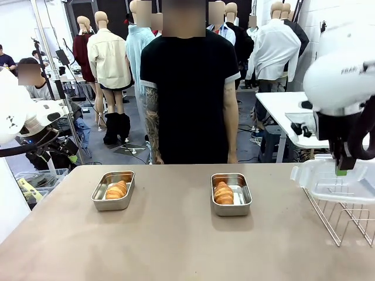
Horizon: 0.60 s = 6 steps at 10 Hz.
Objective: Place the bread in airtight containers.
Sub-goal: Release when the human grabs the Airtight Container lid.
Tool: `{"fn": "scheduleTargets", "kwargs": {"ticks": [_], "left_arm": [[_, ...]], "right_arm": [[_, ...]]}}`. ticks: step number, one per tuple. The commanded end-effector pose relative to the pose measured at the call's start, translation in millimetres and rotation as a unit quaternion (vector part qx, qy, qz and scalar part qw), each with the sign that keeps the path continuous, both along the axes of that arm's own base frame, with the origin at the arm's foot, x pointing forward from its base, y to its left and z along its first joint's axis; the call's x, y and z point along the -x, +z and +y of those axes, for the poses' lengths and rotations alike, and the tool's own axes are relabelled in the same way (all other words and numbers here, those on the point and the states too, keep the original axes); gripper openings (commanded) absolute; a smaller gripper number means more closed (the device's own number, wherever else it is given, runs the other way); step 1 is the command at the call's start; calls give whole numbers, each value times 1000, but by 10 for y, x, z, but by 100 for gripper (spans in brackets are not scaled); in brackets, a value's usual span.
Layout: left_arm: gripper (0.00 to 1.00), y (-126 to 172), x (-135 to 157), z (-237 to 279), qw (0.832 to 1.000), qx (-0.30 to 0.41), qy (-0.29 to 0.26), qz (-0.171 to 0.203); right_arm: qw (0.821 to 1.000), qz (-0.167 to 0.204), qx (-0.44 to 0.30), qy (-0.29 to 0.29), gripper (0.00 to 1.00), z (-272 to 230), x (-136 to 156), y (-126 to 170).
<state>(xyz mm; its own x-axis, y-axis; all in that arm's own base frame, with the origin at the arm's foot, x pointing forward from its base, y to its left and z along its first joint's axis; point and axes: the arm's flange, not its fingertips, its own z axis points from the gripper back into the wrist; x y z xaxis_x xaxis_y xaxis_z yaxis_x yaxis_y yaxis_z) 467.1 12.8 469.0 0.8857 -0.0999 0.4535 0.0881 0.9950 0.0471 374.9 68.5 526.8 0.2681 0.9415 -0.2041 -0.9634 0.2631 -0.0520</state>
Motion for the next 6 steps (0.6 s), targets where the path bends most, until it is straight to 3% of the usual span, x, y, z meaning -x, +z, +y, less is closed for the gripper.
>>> {"fn": "scheduleTargets", "kwargs": {"ticks": [1,3,6], "left_arm": [[100,-4,-13,11,1000,5,8,-6],[100,-4,-13,11,1000,5,8,-6],[100,-4,-13,11,1000,5,8,-6]], "right_arm": [[998,-14,16,-51,0,446,151,425],[997,-63,46,-28,0,801,105,865],[981,-175,84,12,0,1201,-415,1328]]}}
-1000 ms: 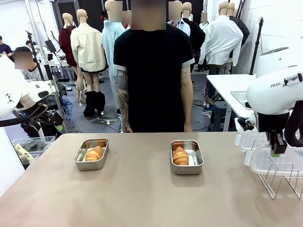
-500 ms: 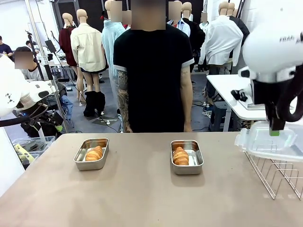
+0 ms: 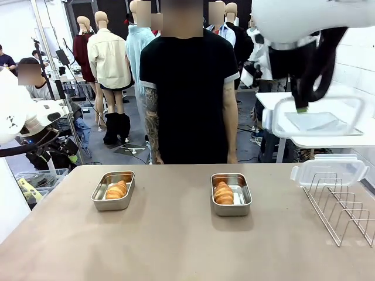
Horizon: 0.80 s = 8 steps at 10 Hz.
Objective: Place the bread in airtight containers.
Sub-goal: Release when the human grabs the Airtight Container lid.
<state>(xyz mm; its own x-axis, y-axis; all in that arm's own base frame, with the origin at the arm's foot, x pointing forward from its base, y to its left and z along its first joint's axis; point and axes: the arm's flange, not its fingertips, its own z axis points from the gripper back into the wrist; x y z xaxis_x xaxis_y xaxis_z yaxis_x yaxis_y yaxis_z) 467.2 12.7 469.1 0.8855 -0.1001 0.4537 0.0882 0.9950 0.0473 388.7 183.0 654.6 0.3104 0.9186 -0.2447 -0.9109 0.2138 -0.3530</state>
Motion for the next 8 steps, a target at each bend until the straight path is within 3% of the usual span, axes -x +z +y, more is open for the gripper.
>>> {"fn": "scheduleTargets", "kwargs": {"ticks": [1,3,5,8], "left_arm": [[100,-5,-12,12,1000,5,8,-6],[100,-5,-12,12,1000,5,8,-6],[100,-5,-12,12,1000,5,8,-6],[100,-5,-12,12,1000,5,8,-6]], "right_arm": [[998,-40,8,42,0,129,-455,155],[991,-70,-23,111,0,304,-841,255],[984,-71,-47,154,0,523,-1256,192],[986,-2,-74,149,0,639,-1917,37]]}}
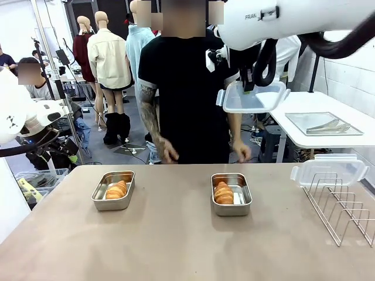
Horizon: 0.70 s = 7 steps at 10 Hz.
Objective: Place the bread in airtight containers.
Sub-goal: Release when the human grabs the Airtight Container lid.
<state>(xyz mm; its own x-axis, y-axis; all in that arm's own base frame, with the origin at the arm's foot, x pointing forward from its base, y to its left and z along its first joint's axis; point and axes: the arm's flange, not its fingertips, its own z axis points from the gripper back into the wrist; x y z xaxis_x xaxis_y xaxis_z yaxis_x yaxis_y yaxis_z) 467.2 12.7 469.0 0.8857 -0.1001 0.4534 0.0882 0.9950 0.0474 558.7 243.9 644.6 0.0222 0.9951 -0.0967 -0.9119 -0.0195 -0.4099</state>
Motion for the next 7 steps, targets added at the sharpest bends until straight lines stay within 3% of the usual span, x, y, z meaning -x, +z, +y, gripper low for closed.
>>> {"fn": "scheduleTargets", "kwargs": {"ticks": [1,7], "left_arm": [[100,-3,-12,12,1000,5,8,-6],[100,-3,-12,12,1000,5,8,-6]], "right_arm": [[1000,-24,7,1,0,6,208,115],[1000,-24,7,1,0,6,208,115]]}}
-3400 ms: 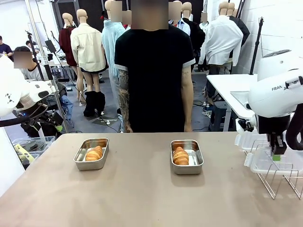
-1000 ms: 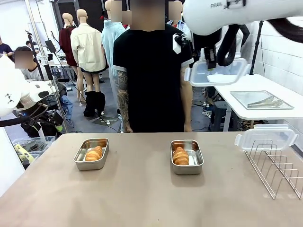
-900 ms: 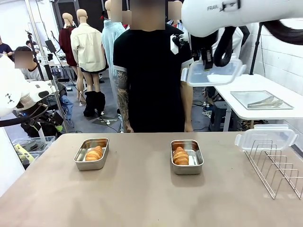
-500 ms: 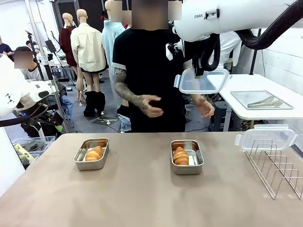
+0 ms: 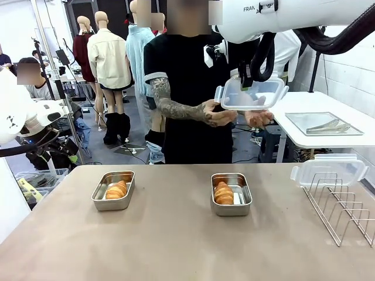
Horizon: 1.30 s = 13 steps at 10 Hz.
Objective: Place the bread in airtight containers.
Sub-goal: Release when the human grabs the Airtight Container lid, then pick up one Airtight Container lid and hand it to the human.
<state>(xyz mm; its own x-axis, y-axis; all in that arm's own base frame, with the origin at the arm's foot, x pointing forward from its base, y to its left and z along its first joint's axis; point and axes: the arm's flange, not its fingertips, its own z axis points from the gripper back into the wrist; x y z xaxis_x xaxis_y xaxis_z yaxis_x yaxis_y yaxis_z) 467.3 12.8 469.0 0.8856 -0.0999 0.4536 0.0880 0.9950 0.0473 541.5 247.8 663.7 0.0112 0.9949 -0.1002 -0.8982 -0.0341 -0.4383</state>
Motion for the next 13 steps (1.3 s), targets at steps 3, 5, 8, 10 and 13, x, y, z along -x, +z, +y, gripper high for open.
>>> {"fn": "scheduleTargets", "kwargs": {"ticks": [3,5,8,10,13], "left_arm": [[100,-4,-11,11,1000,5,8,-6],[100,-4,-11,11,1000,5,8,-6],[100,-4,-11,11,1000,5,8,-6],[100,-4,-11,11,1000,5,8,-6],[100,-4,-11,11,1000,5,8,-6]], "right_arm": [[1000,-8,4,-7,0,-33,36,-76],[1000,-8,4,-7,0,-33,36,-76],[1000,16,13,10,33,-6,109,-20],[999,28,24,13,73,-115,311,28],[998,35,35,31,100,-456,635,111]]}}
